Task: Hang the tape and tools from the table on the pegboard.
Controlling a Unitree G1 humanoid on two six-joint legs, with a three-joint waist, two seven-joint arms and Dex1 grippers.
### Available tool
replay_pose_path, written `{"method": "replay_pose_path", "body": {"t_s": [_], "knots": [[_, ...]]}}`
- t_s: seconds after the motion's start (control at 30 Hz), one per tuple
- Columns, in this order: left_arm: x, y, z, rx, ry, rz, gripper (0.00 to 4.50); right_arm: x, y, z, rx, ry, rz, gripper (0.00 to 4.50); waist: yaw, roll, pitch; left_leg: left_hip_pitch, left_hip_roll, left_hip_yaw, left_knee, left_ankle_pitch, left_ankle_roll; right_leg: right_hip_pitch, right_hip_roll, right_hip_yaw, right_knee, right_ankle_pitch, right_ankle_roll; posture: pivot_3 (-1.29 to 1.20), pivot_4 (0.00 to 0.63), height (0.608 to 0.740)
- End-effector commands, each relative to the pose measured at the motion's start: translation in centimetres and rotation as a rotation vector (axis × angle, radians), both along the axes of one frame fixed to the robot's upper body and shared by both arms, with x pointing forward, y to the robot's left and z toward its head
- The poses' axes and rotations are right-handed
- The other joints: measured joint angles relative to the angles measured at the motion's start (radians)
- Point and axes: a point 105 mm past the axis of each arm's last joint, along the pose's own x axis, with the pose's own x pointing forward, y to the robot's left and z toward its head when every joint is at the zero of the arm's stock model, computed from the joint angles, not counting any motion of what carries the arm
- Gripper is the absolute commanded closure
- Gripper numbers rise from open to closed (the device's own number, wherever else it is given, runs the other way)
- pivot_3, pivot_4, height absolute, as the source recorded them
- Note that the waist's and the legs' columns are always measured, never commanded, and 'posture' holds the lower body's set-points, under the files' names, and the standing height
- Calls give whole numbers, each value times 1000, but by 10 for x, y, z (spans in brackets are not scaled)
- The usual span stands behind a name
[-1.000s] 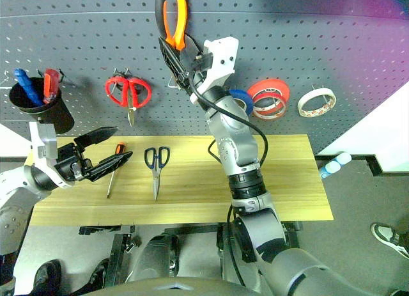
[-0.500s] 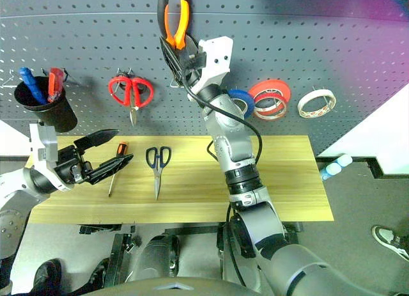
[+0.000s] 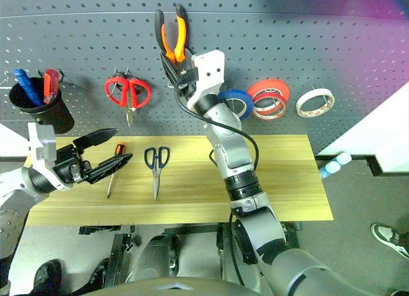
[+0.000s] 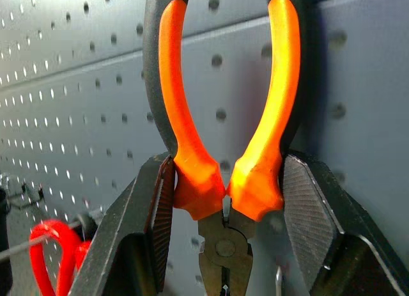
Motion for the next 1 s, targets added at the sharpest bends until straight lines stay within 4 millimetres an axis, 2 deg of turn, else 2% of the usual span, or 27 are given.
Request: {"method": "replay_pose_path", "body": {"t_s": [0.03,0.33,0.63,1.0], "knots": [[-5,0,12,18,-48,-7,0,-13,1,16,3,-107,-8,2400,0,0,0,0,0,0,0,0,0,0,0,0,0,0,0,47,203,733],[-5,1,13,24,-44,-4,0,-16,2,5,-55,-161,-96,2400,-1,1,0,0,0,0,-1,0,0,-1,0,0,-1,-1,0,54,208,733],[-7,1,11,23,-38,-1,0,-21,10,-1,-50,-143,-73,2400,0,1,1,-1,0,0,-1,0,0,-1,0,0,-1,-1,-1,65,212,733],[-11,1,11,23,-30,1,0,-17,14,-8,-60,-115,-96,2400,0,1,1,-1,0,0,-2,0,0,-1,0,0,-2,-3,-2,72,213,733]]}}
